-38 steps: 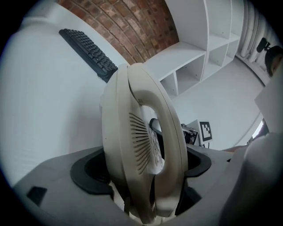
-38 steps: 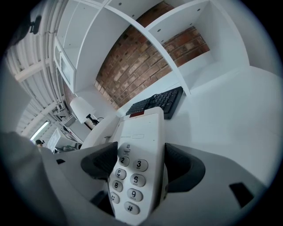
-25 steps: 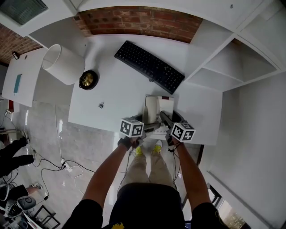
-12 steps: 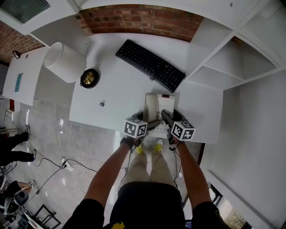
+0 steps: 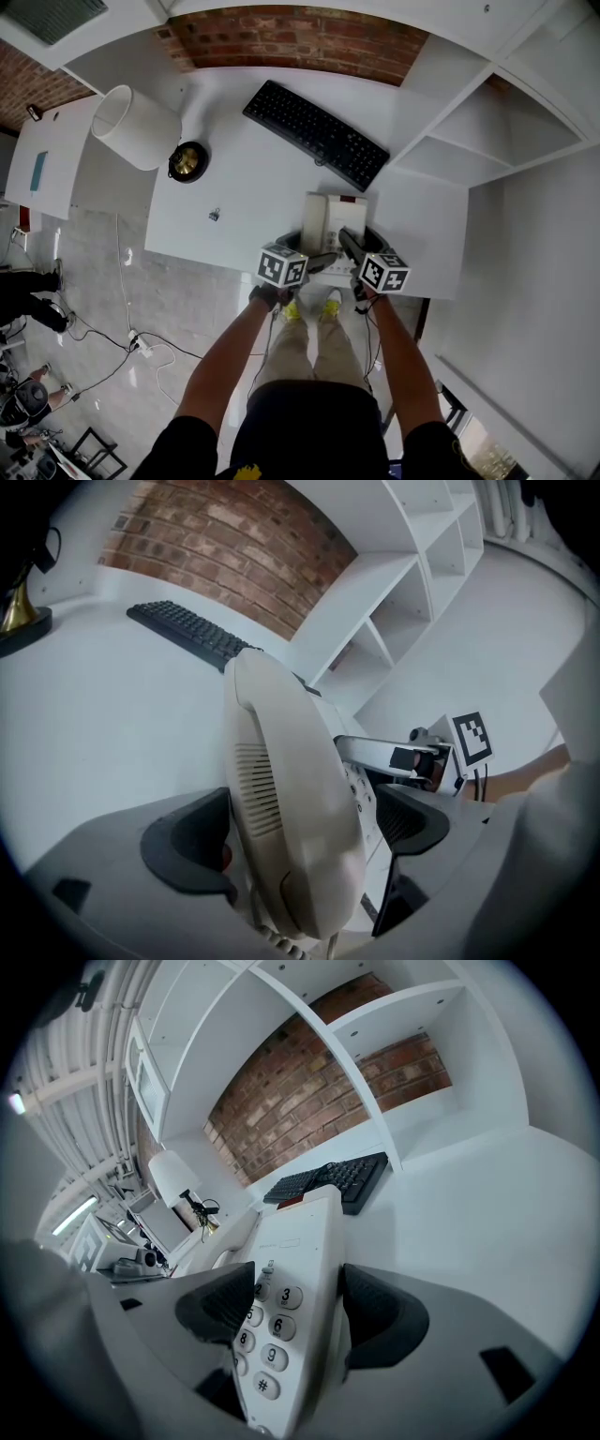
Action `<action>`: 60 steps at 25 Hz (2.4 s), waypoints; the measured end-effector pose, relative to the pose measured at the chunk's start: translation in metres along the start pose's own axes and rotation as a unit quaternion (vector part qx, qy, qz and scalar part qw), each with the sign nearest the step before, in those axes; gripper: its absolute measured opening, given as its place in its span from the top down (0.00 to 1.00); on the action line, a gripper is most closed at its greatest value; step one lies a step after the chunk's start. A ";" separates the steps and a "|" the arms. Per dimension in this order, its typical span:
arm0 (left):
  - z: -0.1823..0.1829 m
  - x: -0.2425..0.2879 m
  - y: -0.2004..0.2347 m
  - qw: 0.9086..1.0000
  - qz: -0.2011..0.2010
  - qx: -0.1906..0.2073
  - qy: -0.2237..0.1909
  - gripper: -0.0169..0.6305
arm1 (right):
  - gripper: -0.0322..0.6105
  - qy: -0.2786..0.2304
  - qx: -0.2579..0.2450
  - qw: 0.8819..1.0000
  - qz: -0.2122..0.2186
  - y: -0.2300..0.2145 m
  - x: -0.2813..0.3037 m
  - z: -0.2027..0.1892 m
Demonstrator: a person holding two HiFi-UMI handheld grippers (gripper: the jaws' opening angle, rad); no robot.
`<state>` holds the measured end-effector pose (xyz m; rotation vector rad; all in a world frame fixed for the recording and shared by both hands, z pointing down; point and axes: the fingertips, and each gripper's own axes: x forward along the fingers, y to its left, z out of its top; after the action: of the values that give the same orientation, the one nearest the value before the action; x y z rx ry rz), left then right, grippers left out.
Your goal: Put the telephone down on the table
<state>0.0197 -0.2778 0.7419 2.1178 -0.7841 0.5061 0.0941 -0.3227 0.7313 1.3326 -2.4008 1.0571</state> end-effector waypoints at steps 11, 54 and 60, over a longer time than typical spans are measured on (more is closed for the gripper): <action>0.029 -0.082 -0.002 0.995 0.049 0.030 -0.078 0.26 | 0.64 -0.067 -0.039 0.995 -0.065 0.006 -0.076 0.025; 0.171 -0.267 -0.155 0.868 0.204 0.372 -0.258 0.94 | 0.95 -0.206 -0.179 0.958 -0.089 0.105 -0.256 0.184; 0.175 -0.276 -0.151 0.902 0.168 0.253 -0.306 0.94 | 0.95 -0.207 -0.185 0.957 -0.083 0.112 -0.256 0.186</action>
<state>-0.0631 -0.2448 0.3930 2.6856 -1.5268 0.2190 0.1812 -0.2409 0.4178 1.6982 -2.5323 0.2752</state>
